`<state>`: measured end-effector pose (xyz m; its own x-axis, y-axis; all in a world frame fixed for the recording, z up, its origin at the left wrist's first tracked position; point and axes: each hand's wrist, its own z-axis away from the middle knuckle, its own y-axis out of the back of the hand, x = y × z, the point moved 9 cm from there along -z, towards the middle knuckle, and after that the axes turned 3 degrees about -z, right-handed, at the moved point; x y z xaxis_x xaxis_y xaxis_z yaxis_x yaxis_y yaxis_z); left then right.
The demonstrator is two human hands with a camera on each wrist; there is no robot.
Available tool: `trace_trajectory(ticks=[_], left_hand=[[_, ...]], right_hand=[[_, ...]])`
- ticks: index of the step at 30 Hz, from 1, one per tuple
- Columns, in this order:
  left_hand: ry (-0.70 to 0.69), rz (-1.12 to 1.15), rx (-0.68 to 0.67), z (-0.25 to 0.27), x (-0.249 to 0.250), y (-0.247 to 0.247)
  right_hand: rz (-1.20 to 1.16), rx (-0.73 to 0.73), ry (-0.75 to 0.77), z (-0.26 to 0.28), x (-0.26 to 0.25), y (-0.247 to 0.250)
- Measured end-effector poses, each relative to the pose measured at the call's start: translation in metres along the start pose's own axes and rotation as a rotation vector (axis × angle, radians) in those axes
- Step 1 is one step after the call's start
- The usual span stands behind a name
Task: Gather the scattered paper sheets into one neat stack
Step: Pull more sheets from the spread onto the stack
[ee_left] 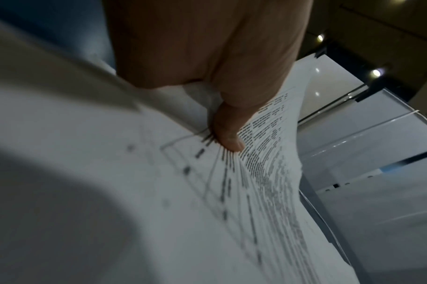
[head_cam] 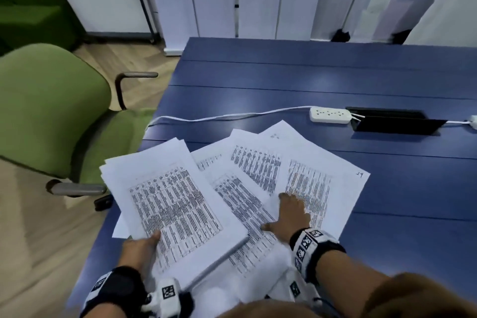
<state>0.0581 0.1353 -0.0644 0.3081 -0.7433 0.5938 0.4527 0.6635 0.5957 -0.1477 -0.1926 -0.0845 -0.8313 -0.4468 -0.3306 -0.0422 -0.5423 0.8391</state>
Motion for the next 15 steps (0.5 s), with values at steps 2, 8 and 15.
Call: trace_trajectory(ticks=[2, 8, 15], left_hand=[[0.062, -0.036, -0.058, -0.008, -0.009, -0.005], [0.071, 0.006, -0.107, -0.033, -0.009, -0.020], [0.154, 0.194, -0.236, -0.033, 0.004, -0.058]], right_hand=[[-0.154, -0.069, -0.030, -0.008, 0.005, -0.006], [-0.240, 0.034, -0.130, -0.004, 0.031, 0.007], [-0.392, 0.315, -0.385, 0.018, 0.111, 0.044]])
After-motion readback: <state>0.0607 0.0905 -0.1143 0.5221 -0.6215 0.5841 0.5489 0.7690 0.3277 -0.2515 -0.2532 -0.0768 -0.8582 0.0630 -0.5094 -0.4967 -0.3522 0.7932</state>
